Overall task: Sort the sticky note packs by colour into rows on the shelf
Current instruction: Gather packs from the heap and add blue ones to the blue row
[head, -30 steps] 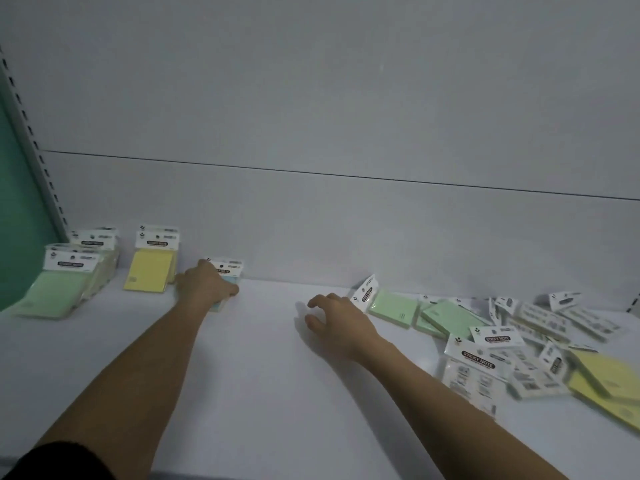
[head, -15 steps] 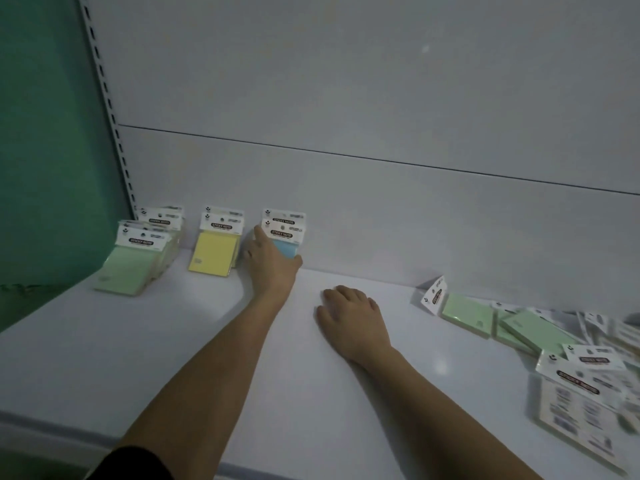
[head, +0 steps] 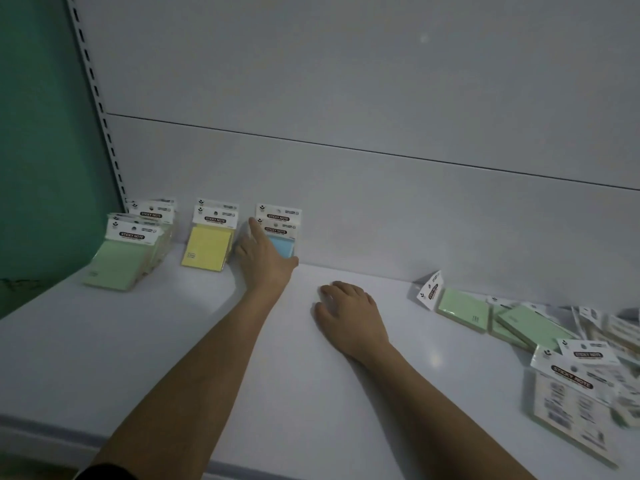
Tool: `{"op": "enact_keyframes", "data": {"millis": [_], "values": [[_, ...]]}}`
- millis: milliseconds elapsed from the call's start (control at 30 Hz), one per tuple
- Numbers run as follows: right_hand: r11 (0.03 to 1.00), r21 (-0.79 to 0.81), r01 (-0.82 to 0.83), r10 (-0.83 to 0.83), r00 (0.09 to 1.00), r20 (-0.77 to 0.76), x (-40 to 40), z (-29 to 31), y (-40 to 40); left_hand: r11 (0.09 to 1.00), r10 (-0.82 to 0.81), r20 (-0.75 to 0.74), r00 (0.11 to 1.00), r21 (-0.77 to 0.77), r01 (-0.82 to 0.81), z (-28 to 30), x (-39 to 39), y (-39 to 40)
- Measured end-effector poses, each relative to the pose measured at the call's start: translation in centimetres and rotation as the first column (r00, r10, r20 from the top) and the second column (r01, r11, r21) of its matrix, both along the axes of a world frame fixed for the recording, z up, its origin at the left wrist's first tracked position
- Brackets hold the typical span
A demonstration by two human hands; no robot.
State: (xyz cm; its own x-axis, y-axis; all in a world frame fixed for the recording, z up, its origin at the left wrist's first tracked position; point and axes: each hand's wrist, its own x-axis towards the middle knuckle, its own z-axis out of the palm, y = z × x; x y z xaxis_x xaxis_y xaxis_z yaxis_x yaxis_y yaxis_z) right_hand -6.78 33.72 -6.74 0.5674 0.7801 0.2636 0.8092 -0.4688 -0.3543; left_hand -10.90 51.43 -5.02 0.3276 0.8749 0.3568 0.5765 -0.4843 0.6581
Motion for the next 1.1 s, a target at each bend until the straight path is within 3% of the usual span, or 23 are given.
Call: {"op": "enact_keyframes", "data": {"millis": [367,500,567,633,733,833,967,1100], "values": [[0.993,0.103,-0.061,0.08,0.978,-0.195,0.8,0.2,-1.3,0.999,0.021,0.046,0.999,-0.044,-0.019,0.6,-0.5,-0.5],[0.985,0.171,-0.008,0.062,0.948,-0.311,2.7,1.9,-4.5,0.988,0.079,0.003,0.997,0.131,-0.079,2.0,-0.7,-3.7],[0.979,0.199,0.039,0.028,0.946,-0.322,4.4,3.0,-6.8,0.976,-0.021,0.029,0.999,0.216,0.015,2.7,0.1,-7.2],[0.976,0.203,0.083,-0.014,0.947,-0.32,6.7,4.0,-9.2,0.961,-0.19,-0.024,0.982,0.201,0.19,2.8,1.8,-11.0],[0.983,0.13,0.13,-0.085,0.948,-0.306,10.4,5.6,-13.4,0.916,-0.4,-0.089,0.912,-0.07,0.395,2.1,4.6,-16.0],[0.981,-0.013,0.192,-0.19,0.956,-0.222,14.3,6.5,-18.1,0.881,-0.441,-0.119,0.89,-0.249,0.403,1.0,7.6,-20.0],[0.906,-0.226,0.358,-0.388,0.916,-0.104,17.8,5.9,-23.0,0.937,-0.311,-0.309,0.899,-0.255,0.237,0.7,10.5,-23.9],[0.876,-0.325,0.356,-0.415,0.9,-0.132,18.6,4.5,-25.3,0.96,-0.23,-0.39,0.892,-0.24,0.143,0.4,12.5,-26.1]]}}
